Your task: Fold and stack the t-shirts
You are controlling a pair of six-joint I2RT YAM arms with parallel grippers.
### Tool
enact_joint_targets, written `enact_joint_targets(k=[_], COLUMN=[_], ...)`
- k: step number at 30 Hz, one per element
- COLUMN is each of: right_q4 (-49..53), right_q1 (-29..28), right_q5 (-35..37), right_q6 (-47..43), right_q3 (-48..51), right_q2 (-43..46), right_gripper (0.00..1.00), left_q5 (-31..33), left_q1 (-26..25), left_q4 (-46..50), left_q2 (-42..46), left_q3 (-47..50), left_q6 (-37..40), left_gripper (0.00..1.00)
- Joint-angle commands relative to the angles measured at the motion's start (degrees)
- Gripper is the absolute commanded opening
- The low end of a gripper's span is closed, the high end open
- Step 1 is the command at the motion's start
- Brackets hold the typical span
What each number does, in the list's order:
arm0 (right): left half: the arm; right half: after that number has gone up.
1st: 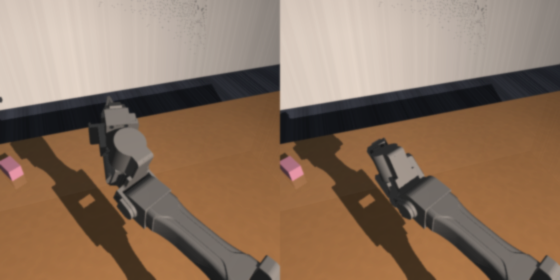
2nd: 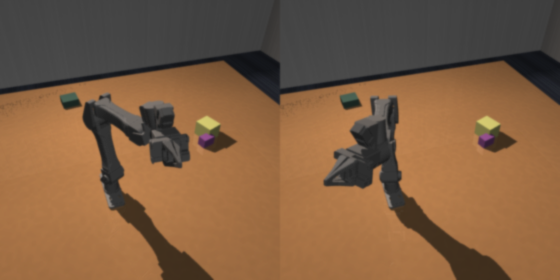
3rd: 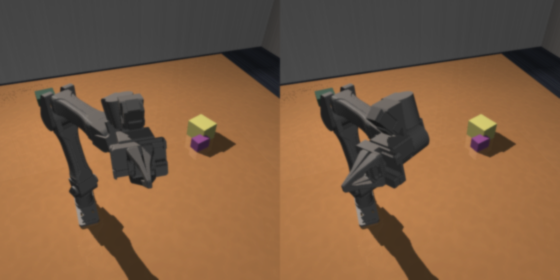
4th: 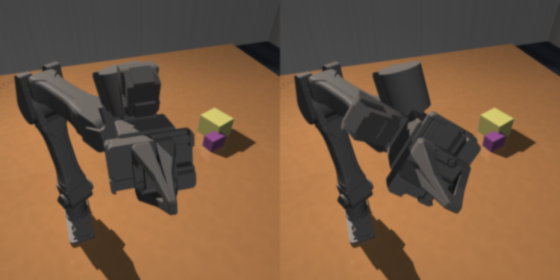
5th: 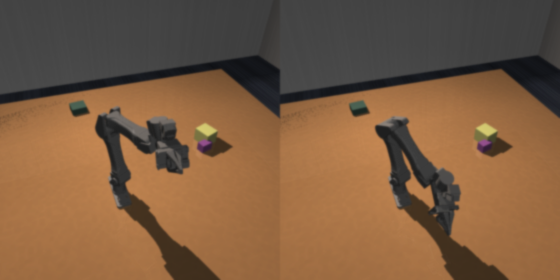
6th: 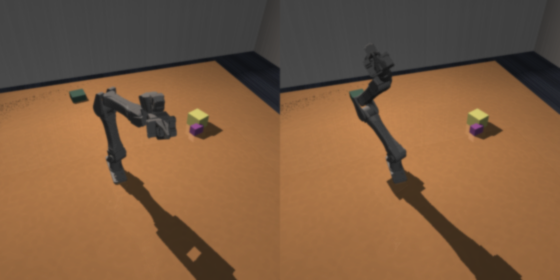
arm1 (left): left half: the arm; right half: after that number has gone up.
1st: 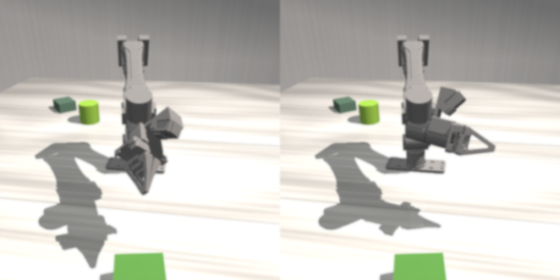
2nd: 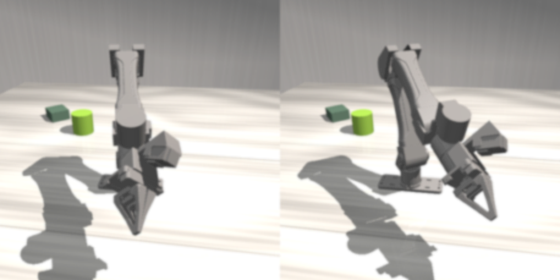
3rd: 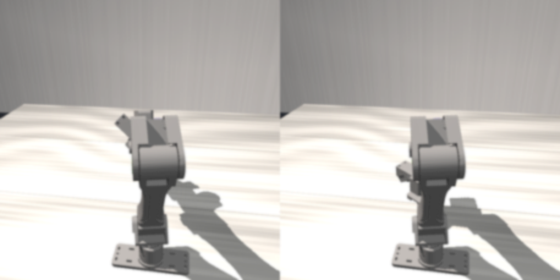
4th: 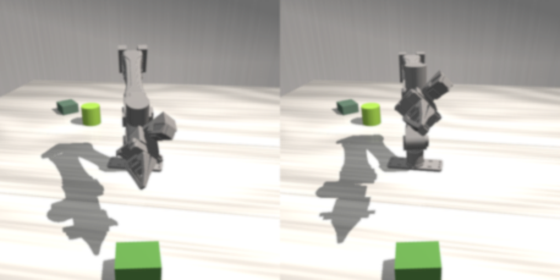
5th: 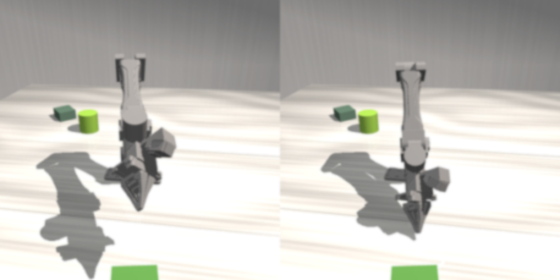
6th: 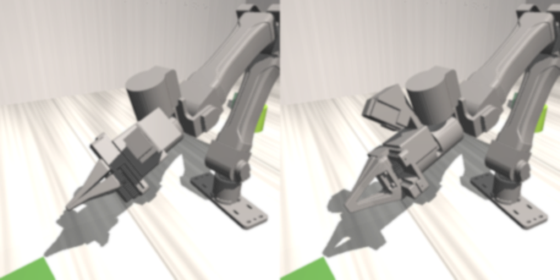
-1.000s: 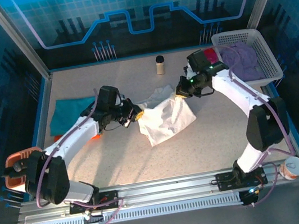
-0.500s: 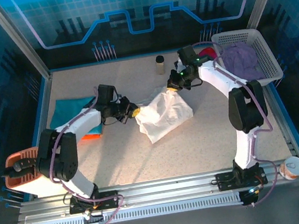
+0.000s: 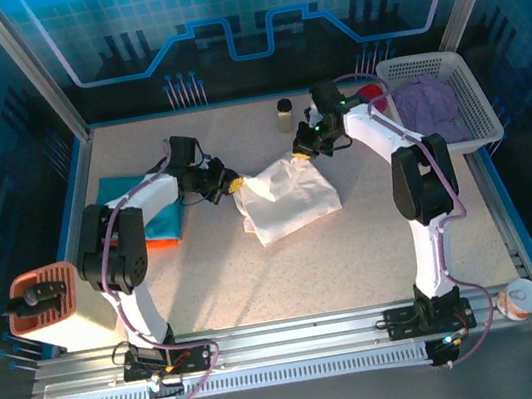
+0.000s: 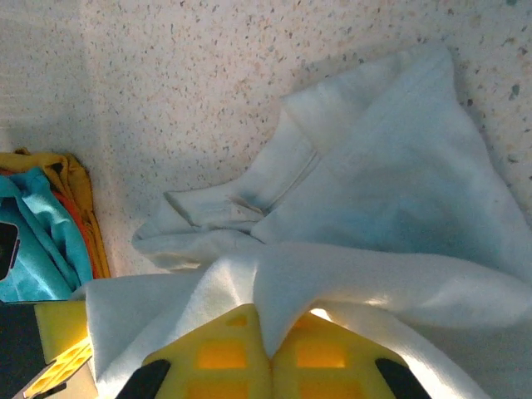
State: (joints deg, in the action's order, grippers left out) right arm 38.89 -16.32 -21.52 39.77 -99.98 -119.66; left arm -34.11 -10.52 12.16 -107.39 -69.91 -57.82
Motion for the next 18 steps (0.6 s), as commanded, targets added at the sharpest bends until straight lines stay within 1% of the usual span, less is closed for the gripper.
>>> enact_joint_targets(k=[1,2,3,4,5,6,8,9,11,13,16,18], right_q4=[0.3,0.4,0.8,1.1,1.5,1.5,1.2,1.3,1.8,1.1,-2.7,-5.2], right_q1=[1.0,1.0,1.2,1.3,1.6,2.0,2.5,2.6,2.6,2.4,2.3,2.3], right_q5=[-1.2,-1.0,-0.7,-0.6,-0.2,0.0,0.5,1.0,1.8,1.4,-1.4,-3.8], right_q6=[-1.0,-1.1,-1.3,-1.4,-1.7,-1.7,-2.0,-2.3,-3.1,-3.3,-2.5,-1.9], right_q3=[-2.4,-2.9,-3.5,-3.9,-4.2,-4.3,-3.4,-2.9,-1.1,2.6,11.2,16.5], right_q2=[-2.3,-2.9,-3.5,-4.0,-4.3,-4.2,-2.9,-1.8,1.2,5.1,12.3,16.3], right_gripper=[0.04,0.09,0.18,0.30,0.46,0.59,0.77,0.87,0.92,0.93,0.93,0.93], left_q5=[-3.0,-3.0,-2.8,-2.7,-2.6,-2.4,-2.3,-2.4,-2.2,-1.2,-2.5,-2.3], left_q1=[1.3,1.5,1.7,1.9,2.2,2.8,4.3,5.2,6.2,6.0,4.1,1.7], left_q4=[2.7,3.0,3.2,3.4,4.0,4.5,5.9,7.1,9.8,12.9,14.3,15.3], left_q2=[-2.8,-3.3,-3.6,-3.7,-3.7,-3.7,-3.0,-2.4,-0.2,2.3,5.8,8.1], left_q3=[-2.8,-3.1,-3.2,-3.1,-3.1,-3.0,-3.0,-3.2,-4.0,-4.9,-4.0,-2.7], left_q6=[2.7,2.8,3.1,3.4,3.9,4.3,5.5,6.2,7.9,9.7,9.8,9.8], left_gripper=[0.06,0.09,0.18,0.26,0.33,0.40,0.51,0.54,0.57,0.59,0.59,0.58])
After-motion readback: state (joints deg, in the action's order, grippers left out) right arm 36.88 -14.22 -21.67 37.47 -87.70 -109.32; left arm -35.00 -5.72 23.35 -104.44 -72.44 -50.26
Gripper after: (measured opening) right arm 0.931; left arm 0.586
